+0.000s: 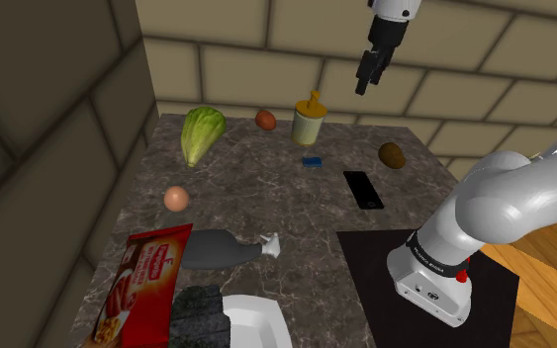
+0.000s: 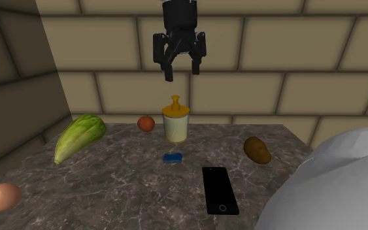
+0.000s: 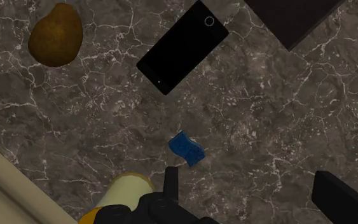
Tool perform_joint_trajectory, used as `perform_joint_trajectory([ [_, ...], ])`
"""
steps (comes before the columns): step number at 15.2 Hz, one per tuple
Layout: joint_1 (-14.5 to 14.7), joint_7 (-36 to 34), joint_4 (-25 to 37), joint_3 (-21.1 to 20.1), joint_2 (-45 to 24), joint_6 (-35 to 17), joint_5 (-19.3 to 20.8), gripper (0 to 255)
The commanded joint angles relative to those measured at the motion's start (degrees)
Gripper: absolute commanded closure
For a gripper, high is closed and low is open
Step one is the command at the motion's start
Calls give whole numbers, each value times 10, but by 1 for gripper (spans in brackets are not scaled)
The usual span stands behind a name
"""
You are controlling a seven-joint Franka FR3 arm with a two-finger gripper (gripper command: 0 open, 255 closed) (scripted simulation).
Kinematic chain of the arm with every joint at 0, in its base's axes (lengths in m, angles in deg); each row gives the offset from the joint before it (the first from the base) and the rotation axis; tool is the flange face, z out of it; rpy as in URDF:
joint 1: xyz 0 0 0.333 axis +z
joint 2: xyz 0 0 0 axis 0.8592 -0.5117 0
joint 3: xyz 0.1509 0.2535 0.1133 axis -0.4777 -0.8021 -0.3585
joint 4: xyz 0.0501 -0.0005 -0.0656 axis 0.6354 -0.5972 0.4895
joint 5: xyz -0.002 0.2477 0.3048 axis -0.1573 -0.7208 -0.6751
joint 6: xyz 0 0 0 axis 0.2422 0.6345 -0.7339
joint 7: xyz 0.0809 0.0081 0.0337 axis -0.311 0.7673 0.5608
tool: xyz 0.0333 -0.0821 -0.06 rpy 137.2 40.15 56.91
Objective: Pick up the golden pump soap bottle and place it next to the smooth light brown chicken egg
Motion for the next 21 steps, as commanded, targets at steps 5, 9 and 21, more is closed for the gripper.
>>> perform_joint_trajectory([
  [5, -1, 36, 52, 38, -126, -79, -4, 0],
  [9, -2, 67, 105, 62, -214, -116, -20, 0],
  [21, -34, 168, 339, 96, -493, -152, -115, 0],
])
